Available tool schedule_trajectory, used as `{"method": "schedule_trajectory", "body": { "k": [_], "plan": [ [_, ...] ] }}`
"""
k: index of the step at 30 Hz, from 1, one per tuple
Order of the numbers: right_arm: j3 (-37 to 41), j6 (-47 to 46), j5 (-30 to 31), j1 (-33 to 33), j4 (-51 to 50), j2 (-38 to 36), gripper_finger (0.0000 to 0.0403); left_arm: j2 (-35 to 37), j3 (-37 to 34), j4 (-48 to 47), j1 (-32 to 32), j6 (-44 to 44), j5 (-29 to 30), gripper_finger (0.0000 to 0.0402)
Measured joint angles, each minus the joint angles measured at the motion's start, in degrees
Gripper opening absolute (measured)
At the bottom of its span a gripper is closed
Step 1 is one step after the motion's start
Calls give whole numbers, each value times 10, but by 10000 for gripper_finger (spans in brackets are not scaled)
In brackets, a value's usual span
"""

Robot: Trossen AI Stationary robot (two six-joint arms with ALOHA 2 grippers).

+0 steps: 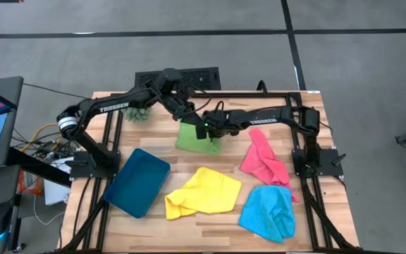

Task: Fold microfiber towels
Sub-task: Fold the green microfiber towel

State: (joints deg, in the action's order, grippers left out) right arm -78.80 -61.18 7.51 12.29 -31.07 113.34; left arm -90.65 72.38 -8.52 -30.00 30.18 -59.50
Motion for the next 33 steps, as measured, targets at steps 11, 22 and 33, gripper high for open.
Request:
{"method": "schedule_trajectory", "body": {
  "k": [11, 22, 33],
  "plan": [
    [-13, 3, -1, -12, 1, 24, 18, 8, 0, -86, 2, -67, 22, 226],
    [-13, 32, -4, -13, 16, 24, 38, 8, 0, -88, 2, -71, 23, 226],
    [-13, 47, -15, -13, 27, 24, 134, 8, 0, -89, 2, -75, 24, 226]
  ]
}}
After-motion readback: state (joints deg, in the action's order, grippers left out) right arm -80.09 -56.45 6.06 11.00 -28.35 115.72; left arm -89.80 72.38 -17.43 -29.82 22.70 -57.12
